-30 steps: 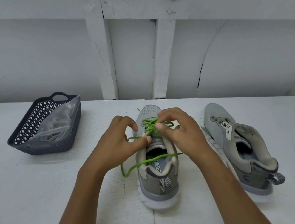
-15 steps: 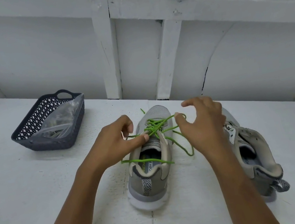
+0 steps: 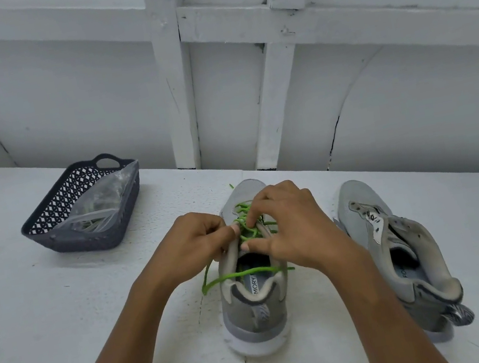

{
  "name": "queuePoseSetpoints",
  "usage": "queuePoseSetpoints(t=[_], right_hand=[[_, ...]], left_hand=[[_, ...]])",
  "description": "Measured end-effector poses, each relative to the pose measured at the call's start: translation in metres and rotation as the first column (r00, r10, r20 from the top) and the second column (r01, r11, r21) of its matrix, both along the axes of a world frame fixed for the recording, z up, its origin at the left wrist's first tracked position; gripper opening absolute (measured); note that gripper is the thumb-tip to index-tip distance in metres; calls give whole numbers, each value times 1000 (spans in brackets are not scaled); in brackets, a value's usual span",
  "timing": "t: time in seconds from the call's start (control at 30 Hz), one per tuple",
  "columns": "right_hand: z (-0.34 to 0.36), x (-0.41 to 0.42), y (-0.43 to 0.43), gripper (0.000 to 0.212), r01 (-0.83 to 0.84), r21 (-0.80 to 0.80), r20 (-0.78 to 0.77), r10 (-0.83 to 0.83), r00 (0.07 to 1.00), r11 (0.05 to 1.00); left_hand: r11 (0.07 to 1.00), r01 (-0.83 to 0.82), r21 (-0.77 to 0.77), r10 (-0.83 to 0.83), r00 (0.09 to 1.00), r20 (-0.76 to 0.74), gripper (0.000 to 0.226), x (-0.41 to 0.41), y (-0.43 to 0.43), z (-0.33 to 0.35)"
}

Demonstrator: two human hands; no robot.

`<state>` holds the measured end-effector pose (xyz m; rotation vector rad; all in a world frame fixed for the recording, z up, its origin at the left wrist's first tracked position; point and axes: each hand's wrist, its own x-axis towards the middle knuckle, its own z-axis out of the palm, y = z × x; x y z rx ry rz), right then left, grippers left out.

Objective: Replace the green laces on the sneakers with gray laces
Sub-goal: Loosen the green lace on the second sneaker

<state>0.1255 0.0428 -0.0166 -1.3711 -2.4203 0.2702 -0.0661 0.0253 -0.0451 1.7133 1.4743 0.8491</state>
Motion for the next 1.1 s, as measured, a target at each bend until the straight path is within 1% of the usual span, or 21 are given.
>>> queuePoseSetpoints(t=[0.1,0.17,0.23,0.3,0.33,0.37,0.43,0.47,0.5,0.53,0.57,0.6,0.67,0.73,0.77,0.8,0.87,1.0,1.07,1.1], right_hand=[[-8,5,2,14,-14,65,-132,22,991,998],[-10,9,2,9,-29,68,-246,45,968,997],[-10,10,0,8,-1,8,-356,4,934,1000],[-8,12,-2,16,57,-107,-469,-101,878,993],[-6,14,-1,18,68,-156,-551,-144,822,985],[-2,17,-1,20,59,-210,-652,-185,735,976],[6,22,1,20,-50,-341,-834,-278,477,939],[9,24,1,20,-134,-395,-878,-331,347,909],[11,25,2,20,-193,-434,-887,-381,261,880],[10,26,3,21,-205,-466,-876,-417,242,861],[8,26,3,22,-176,-488,-858,-432,279,855],[5,26,3,21,-129,-495,-832,-426,355,859],[0,24,0,16,-53,-472,-743,-364,562,880],[1,21,-5,10,-34,-424,-597,-252,762,905],[2,18,-7,7,-34,-414,-511,-201,836,910],[2,15,-7,7,-28,-409,-434,-168,885,912],[1,11,-7,8,0,-383,-344,-143,928,924],[1,12,-1,7,16,-284,-296,-103,949,959],[1,15,3,12,23,-192,-303,-81,949,981],[1,16,4,14,39,-173,-352,-99,931,984]], left_hand=[[999,38,7,-38,999,-26,38,5,0,2],[999,42,19,-41,998,-39,38,7,2,1],[999,34,39,-32,998,-55,37,6,3,-1],[999,25,46,-23,999,-40,37,5,4,-3],[999,23,42,-23,1000,-20,37,5,3,-4],[999,26,34,-26,1000,-2,37,5,4,-4],[999,44,15,-45,999,11,39,7,3,-3],[998,57,7,-57,998,6,39,7,3,-1],[998,68,-2,-68,998,3,40,8,3,0],[997,74,-12,-74,997,6,40,8,4,1],[997,78,-22,-78,997,11,40,8,4,1],[996,82,-34,-82,996,20,40,8,4,2],[995,91,-52,-89,995,39,39,7,4,2],[995,92,-50,-90,995,31,39,6,4,2],[995,91,-47,-90,996,24,38,5,4,2],[995,90,-45,-90,996,20,37,5,5,2],[995,86,-49,-85,996,20,36,6,5,1],[996,82,-34,-82,997,12,37,6,4,1],[997,79,-13,-79,997,11,38,3,4,0],[998,69,-7,-69,998,14,37,2,4,0]])
